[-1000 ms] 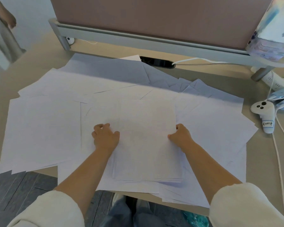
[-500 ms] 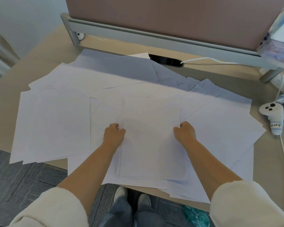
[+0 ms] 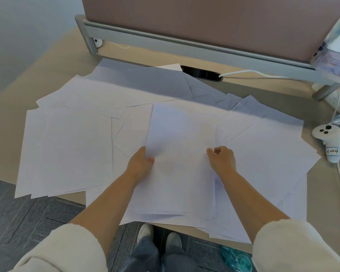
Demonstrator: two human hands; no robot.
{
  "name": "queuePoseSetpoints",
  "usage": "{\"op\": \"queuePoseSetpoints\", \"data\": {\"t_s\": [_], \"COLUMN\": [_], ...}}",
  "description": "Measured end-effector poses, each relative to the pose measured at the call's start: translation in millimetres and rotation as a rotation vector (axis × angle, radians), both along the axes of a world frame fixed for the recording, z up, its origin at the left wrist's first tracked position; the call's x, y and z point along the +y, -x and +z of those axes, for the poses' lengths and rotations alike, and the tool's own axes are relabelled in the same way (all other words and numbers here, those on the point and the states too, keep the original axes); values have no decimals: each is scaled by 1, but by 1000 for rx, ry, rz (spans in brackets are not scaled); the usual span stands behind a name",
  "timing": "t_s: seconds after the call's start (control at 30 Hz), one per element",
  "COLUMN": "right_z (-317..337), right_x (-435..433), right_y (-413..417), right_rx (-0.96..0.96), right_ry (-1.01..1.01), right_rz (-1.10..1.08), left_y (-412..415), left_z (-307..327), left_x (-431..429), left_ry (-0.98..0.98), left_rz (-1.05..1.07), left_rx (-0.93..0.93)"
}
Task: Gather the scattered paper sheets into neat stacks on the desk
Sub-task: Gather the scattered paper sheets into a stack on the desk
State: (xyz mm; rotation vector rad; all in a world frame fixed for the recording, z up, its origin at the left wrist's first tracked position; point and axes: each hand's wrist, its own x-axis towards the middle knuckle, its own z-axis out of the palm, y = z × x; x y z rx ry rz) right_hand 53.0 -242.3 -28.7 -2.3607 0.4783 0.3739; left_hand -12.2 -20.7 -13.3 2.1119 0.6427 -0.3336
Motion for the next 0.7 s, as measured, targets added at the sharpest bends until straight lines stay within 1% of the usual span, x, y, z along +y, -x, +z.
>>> {"op": "queuePoseSetpoints", "data": {"t_s": [0.07, 0.13, 0.27, 0.33, 0.4, 0.5, 0.57, 0.63, 0.7], "right_z": [1, 6, 15, 14, 14, 10, 8, 6, 4], "right_x": [6, 16, 33, 37, 38, 37, 36, 36, 36], "right_y": [1, 2, 5, 5, 3, 1, 1, 2, 1], "right_rx": [-54, -76, 29, 50, 56, 118, 127, 121, 129], "right_ry": [-70, -173, -396, -381, -316, -309, -268, -224, -198], "right_rz": [-28, -26, 17, 30, 12, 5, 53, 82, 83], "left_y": [2, 5, 9, 9, 8, 3, -1, -4, -4], "left_z": [-2, -3, -5, -4, -7, -15, -14, -10, -8], "left_x": [13, 26, 41, 43, 45, 47, 44, 43, 46], "left_ry": [68, 180, 420, 453, 360, 136, -33, -222, -384], "left_rz": [51, 100, 170, 162, 101, 17, -27, -16, 26], "left_rx": [-38, -75, -70, -52, -28, 38, 31, 25, 76]}}
